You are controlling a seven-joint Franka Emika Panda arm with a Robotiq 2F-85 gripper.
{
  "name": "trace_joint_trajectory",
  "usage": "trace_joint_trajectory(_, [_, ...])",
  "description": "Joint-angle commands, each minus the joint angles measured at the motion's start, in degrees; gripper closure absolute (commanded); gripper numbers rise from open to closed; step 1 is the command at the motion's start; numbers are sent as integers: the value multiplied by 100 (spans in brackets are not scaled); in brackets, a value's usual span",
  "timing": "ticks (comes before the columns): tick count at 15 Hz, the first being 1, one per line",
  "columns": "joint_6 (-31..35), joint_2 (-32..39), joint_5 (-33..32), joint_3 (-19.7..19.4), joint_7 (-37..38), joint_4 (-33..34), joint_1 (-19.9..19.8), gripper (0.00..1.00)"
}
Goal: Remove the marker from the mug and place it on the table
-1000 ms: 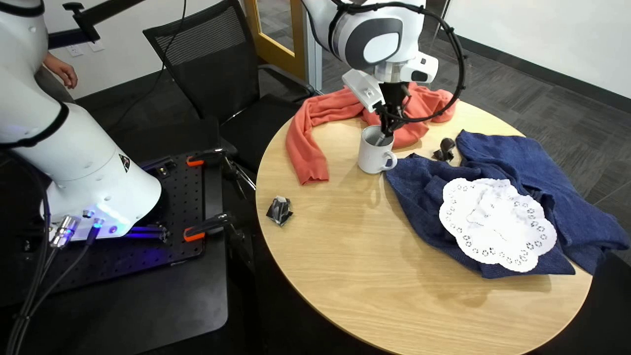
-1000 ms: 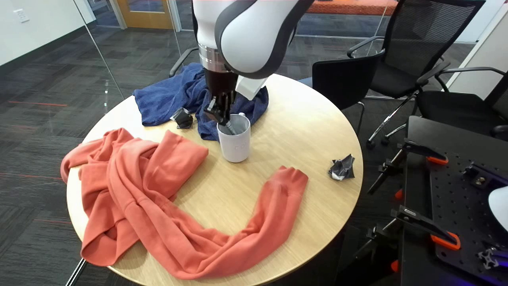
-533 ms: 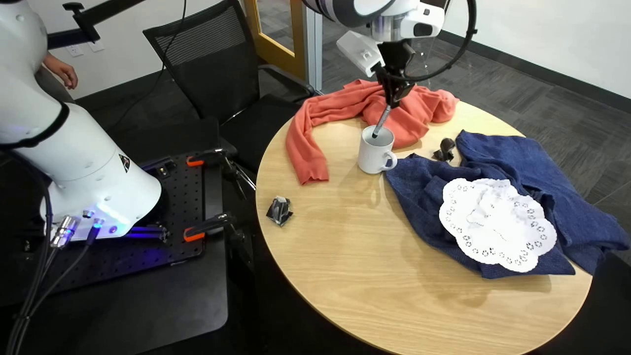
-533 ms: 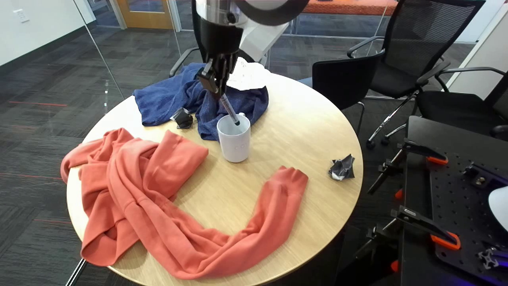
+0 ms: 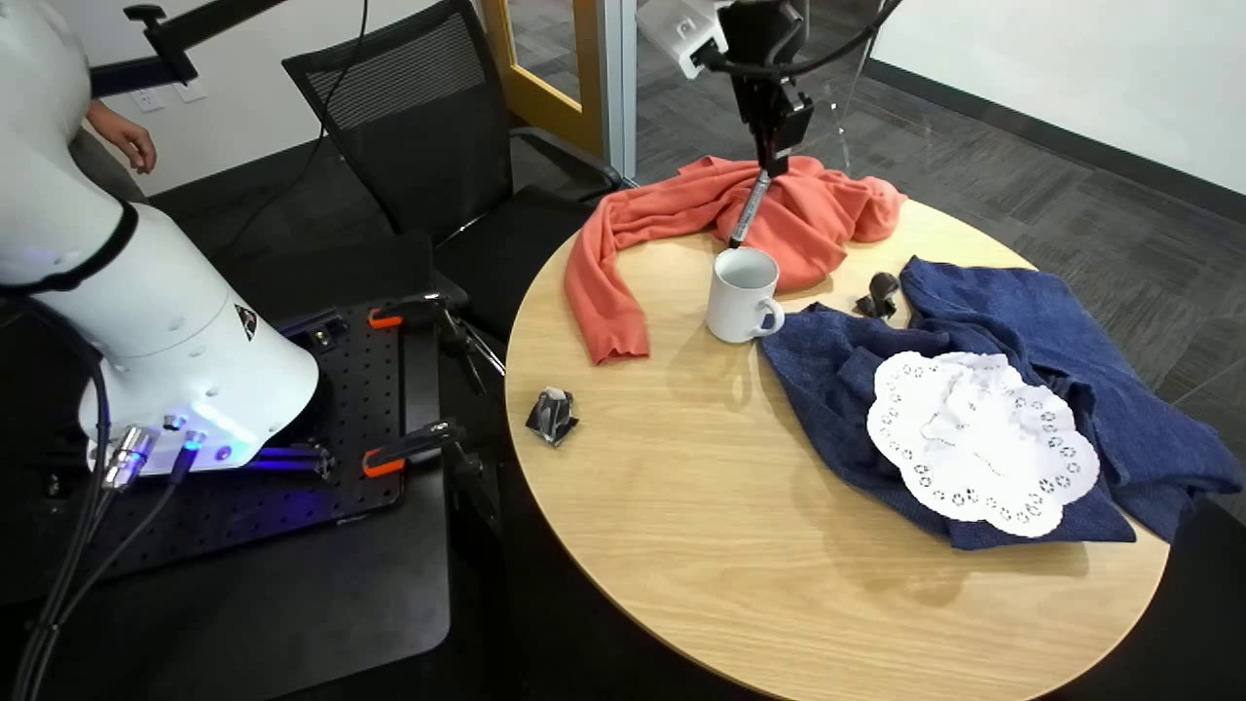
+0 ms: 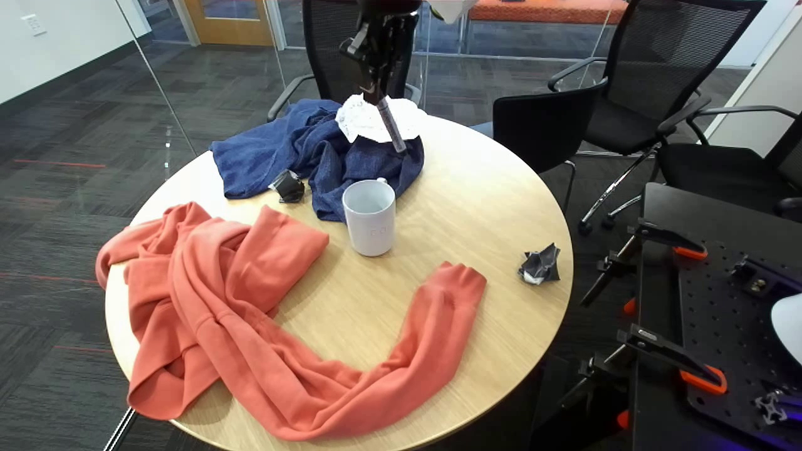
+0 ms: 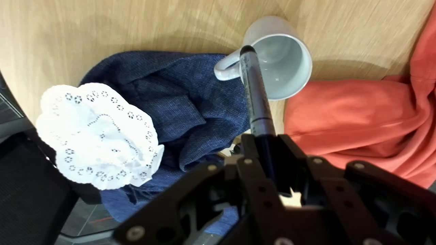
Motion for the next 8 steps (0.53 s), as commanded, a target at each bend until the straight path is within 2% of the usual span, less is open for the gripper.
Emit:
trace_joint_trajectory(1, [-223, -343, -290, -87, 551, -325, 10, 94])
trace_joint_trajectory(3, [3, -301, -308, -91, 634, -460, -59, 94])
trace_joint_trajectory(8, [79, -81, -714, -333, 927, -722, -149, 94])
